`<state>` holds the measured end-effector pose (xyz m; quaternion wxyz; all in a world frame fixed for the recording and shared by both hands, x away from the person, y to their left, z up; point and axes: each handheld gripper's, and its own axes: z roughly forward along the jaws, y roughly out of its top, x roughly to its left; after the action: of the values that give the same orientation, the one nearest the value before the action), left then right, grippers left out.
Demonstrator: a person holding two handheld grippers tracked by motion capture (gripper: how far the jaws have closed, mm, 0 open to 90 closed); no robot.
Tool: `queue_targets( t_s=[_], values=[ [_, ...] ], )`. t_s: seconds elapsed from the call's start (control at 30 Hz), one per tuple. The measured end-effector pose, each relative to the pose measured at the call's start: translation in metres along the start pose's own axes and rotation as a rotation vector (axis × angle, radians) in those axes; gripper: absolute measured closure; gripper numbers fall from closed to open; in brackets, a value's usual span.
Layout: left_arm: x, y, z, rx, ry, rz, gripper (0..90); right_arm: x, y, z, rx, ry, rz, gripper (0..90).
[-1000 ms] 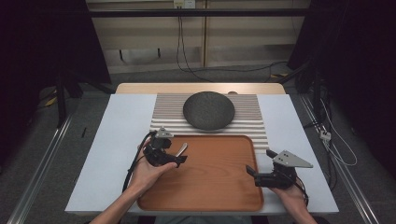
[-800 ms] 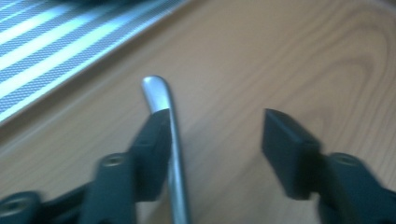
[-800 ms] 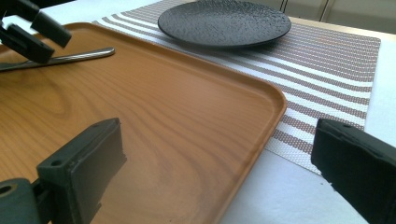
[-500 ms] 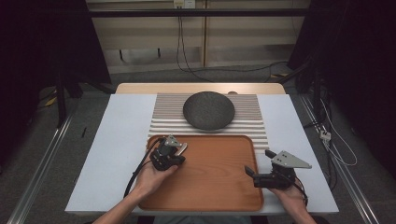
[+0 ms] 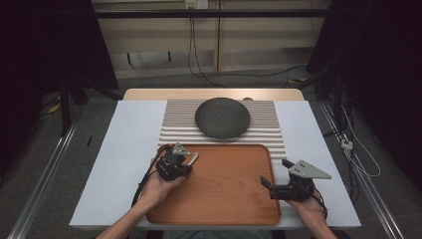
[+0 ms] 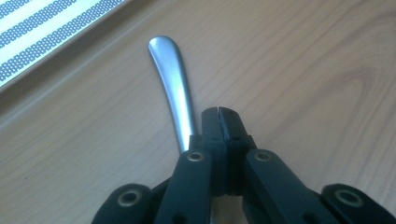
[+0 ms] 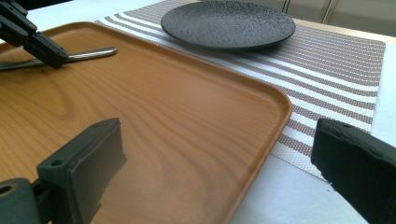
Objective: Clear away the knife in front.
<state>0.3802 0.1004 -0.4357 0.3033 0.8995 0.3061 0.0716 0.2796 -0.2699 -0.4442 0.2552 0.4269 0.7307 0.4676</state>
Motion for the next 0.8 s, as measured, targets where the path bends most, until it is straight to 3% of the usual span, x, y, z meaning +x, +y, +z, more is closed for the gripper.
queue_targets(
  t_s=[0.43, 0.8],
  values=[
    [0.0023, -0.0023, -0.0052, 0.031, 0.051, 0.004, 90.0, 0.0005, -0.0001, -0.0006, 0.000, -0.001, -0.003, 2.3],
    [0.0086, -0.0073, -0.0097, 0.036, 0.063, -0.003, 90.0, 0.0004, -0.0003, -0.0012, -0.001, 0.001, 0.003, 2.3]
  ],
)
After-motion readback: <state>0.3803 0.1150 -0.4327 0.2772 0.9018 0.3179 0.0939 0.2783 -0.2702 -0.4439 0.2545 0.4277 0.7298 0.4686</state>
